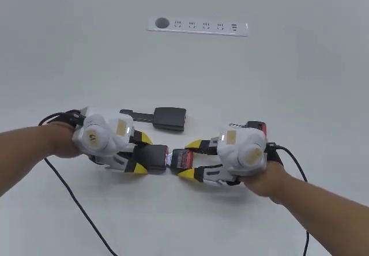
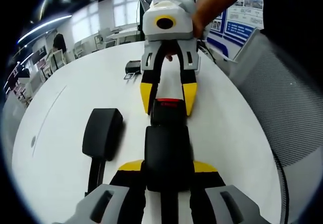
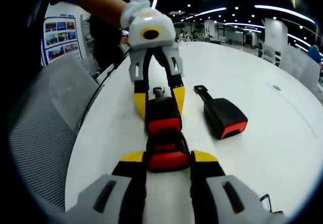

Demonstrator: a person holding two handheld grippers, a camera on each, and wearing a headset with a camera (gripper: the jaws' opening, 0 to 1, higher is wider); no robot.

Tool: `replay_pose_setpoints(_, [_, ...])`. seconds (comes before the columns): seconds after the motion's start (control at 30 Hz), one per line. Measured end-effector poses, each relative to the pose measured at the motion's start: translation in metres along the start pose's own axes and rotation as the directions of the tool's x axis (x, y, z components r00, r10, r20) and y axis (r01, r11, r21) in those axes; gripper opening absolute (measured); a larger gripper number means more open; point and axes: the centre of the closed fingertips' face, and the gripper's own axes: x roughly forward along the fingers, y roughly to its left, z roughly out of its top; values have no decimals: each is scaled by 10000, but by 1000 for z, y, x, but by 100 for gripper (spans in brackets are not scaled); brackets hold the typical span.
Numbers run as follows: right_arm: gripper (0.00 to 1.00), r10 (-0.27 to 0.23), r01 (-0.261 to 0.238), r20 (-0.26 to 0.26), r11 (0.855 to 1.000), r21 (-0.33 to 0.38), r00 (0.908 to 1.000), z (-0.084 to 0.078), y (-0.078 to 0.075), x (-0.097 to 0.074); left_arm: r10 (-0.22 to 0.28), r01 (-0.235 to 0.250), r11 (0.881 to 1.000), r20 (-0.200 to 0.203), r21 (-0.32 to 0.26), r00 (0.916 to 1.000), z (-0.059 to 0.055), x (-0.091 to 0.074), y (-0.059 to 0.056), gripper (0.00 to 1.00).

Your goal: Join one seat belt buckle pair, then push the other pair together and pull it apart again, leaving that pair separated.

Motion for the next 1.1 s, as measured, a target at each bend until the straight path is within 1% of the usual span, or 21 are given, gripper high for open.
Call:
replay_pose_setpoints(0.13, [32,-160,162,143,9998,-96,9998,0,1,-1,36,-36,10000,121,-33,9999,1,-1,-1,34])
replay_pose_setpoints(0.17, [32,-183,181,236,9998,96,9996,0,1,-1,50,-49,10000,148,-74,9999,1,-1,-1,34])
replay_pose_setpoints(0.37, [32,-241,238,273,9996,119,9993,1,1,0,28,-27,10000,183,-34,9998,1,-2,-1,34])
replay_pose_setpoints(0.5, [32,-262,262,255,9997,2,9993,1,1,0,36,-36,10000,181,2,9998,1,-1,-2,34])
replay_pose_setpoints(0.63, [33,-271,270,258,9996,13,9993,1,2,0,94,-95,10000,117,25,9999,1,-2,-2,34])
replay_pose_setpoints(0.67, [33,-223,220,268,9997,125,9994,1,2,0,100,-100,9999,112,-3,9999,1,-2,-2,34])
replay_pose_setpoints(0.73, [34,-237,237,242,9997,-13,9994,1,2,1,112,-112,9999,7,128,9999,2,-1,-3,35])
replay_pose_setpoints(0.77, [34,-210,207,260,9997,118,9994,2,2,1,92,-93,9999,-105,-82,9999,2,-1,-2,35])
replay_pose_setpoints(0.8, [34,-216,216,220,9998,-8,9995,1,2,1,101,-101,9999,-111,1,9999,3,-1,-2,35])
replay_pose_setpoints(0.83, [35,-243,245,161,9997,-90,9996,2,3,1,133,-135,9999,-209,-60,9997,3,-1,-3,35])
replay_pose_setpoints(0.87, [35,-290,292,115,9995,-154,9995,3,3,1,248,-254,9995,-264,-211,9993,3,-1,-3,35])
replay_pose_setpoints(0.9, [36,-367,370,111,9990,-248,9993,3,3,0,283,-289,9993,-258,-218,9993,4,0,-3,35])
replay_pose_setpoints(0.93, [36,-434,436,94,9987,-251,9990,4,4,0,447,-455,9983,-247,-353,9987,4,0,-1,36])
replay_pose_setpoints(0.97, [36,-645,645,28,9979,60,9979,5,2,-2,593,-611,9968,-367,-506,9976,3,0,0,36])
replay_pose_setpoints(1.0, [38,-1009,996,310,9942,401,9944,11,-1,-3,913,-962,9930,-711,-689,9933,-1,-4,4,38])
replay_pose_setpoints(1.03, [47,-934,923,346,9952,335,9950,14,0,-6,1107,-1189,9900,-1042,-765,9884,-5,-6,8,42])
replay_pose_setpoints(1.07, [56,-1127,1071,731,9913,771,9909,21,-2,-10,1582,-1726,9756,-1104,-1357,9812,-4,-9,13,48])
replay_pose_setpoints(1.1, [64,-1347,1245,994,9870,1019,9859,26,-6,-14,1676,-1751,9727,-607,-1521,9840,6,-9,13,57])
